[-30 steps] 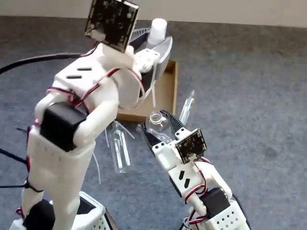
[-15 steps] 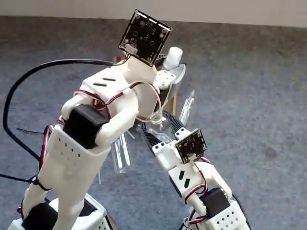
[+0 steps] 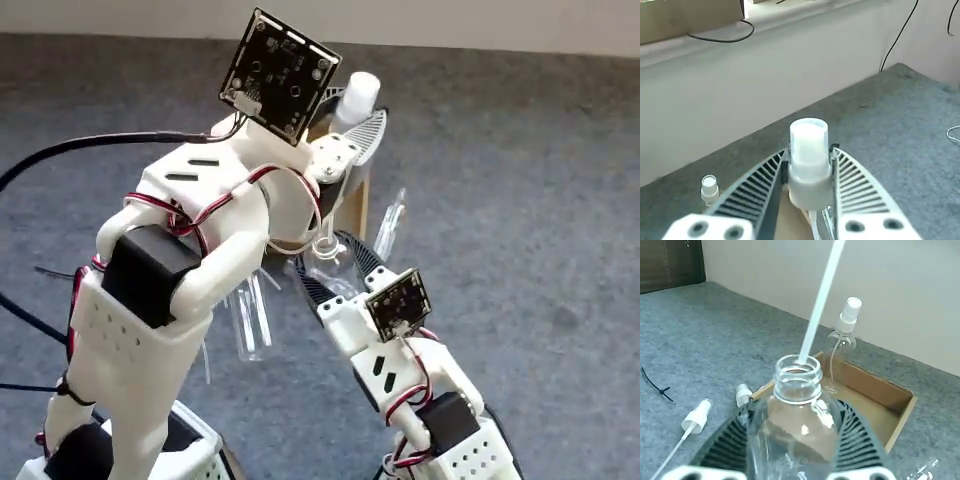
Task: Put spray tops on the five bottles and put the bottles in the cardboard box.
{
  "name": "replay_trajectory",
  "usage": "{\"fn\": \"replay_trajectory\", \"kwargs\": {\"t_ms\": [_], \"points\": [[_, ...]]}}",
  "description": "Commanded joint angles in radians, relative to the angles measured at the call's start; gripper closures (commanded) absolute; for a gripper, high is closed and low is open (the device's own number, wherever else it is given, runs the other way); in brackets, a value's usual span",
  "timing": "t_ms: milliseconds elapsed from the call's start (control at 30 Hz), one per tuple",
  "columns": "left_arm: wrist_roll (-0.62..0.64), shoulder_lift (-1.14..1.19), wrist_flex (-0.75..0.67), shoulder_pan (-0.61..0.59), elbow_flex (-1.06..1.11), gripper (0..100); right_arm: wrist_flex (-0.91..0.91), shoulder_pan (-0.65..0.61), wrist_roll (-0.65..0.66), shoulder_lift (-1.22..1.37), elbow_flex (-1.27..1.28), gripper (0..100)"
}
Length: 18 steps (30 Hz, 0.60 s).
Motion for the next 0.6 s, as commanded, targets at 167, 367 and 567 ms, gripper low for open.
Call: {"fn": "replay_trajectory", "kwargs": {"t_ms": [167, 367, 567], "points": [[-0.009, -0.027, 0.0, -0.021, 0.044, 100, 0.008, -0.002, -0.005, -0.01, -0.015, 99.4], [-0.009, -0.028, 0.0, -0.025, 0.124, 100, 0.008, -0.002, -0.005, -0.01, -0.015, 99.4], [-0.009, -0.183, 0.006, -0.018, 0.275, 100, 0.008, -0.002, -0.008, -0.01, -0.016, 99.4]]}}
